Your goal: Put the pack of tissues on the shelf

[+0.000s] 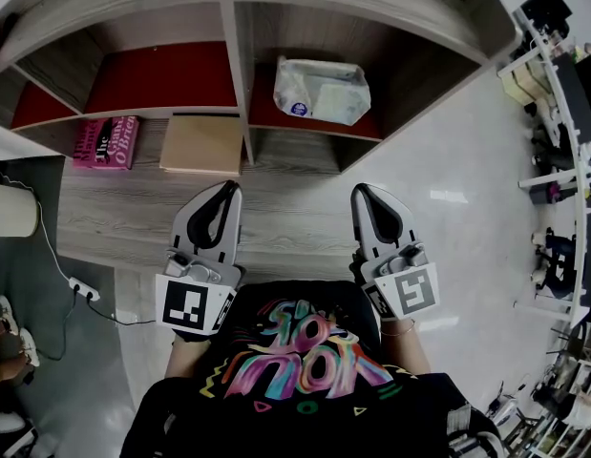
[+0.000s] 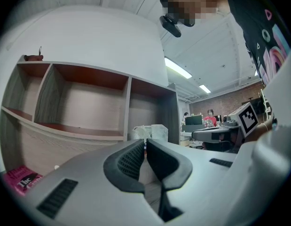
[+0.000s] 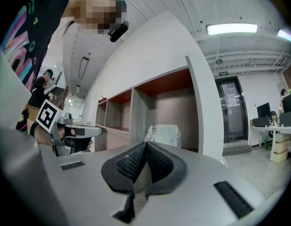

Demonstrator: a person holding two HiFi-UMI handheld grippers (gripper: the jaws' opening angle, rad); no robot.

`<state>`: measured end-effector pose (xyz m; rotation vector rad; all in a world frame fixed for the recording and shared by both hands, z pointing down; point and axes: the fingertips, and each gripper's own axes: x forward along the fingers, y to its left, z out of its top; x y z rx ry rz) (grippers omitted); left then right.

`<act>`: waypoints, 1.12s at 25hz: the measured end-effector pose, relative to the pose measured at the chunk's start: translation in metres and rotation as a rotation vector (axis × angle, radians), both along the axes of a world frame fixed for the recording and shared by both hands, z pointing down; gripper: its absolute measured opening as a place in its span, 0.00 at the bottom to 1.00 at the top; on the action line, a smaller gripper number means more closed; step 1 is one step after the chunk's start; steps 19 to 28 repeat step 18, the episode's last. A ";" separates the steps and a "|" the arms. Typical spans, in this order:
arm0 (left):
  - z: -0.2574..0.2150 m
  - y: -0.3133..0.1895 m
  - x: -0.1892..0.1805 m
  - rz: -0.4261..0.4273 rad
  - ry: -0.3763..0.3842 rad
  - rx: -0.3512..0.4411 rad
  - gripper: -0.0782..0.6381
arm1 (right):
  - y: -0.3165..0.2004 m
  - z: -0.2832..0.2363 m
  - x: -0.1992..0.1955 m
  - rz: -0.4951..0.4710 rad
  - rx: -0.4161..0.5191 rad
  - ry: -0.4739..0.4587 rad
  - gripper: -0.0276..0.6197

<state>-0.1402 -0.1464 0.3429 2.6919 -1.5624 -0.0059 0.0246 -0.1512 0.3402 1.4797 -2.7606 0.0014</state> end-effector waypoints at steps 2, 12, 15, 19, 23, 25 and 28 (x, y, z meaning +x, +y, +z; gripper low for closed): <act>0.001 0.000 -0.001 -0.001 -0.002 -0.002 0.16 | -0.002 -0.005 -0.001 0.009 0.006 -0.019 0.07; 0.001 -0.002 -0.003 -0.006 -0.010 0.000 0.16 | -0.001 -0.003 0.001 0.011 -0.007 -0.006 0.07; 0.001 -0.002 -0.003 0.002 -0.021 0.007 0.16 | -0.002 -0.001 0.004 0.010 -0.001 0.003 0.07; 0.000 -0.003 -0.003 0.011 -0.027 0.019 0.16 | 0.000 0.003 0.008 -0.002 0.010 0.018 0.07; 0.000 -0.003 -0.003 0.011 -0.027 0.019 0.16 | 0.000 0.003 0.008 -0.002 0.010 0.018 0.07; 0.000 -0.003 -0.003 0.011 -0.027 0.019 0.16 | 0.000 0.003 0.008 -0.002 0.010 0.018 0.07; 0.000 -0.003 -0.003 0.011 -0.027 0.019 0.16 | 0.000 0.003 0.008 -0.002 0.010 0.018 0.07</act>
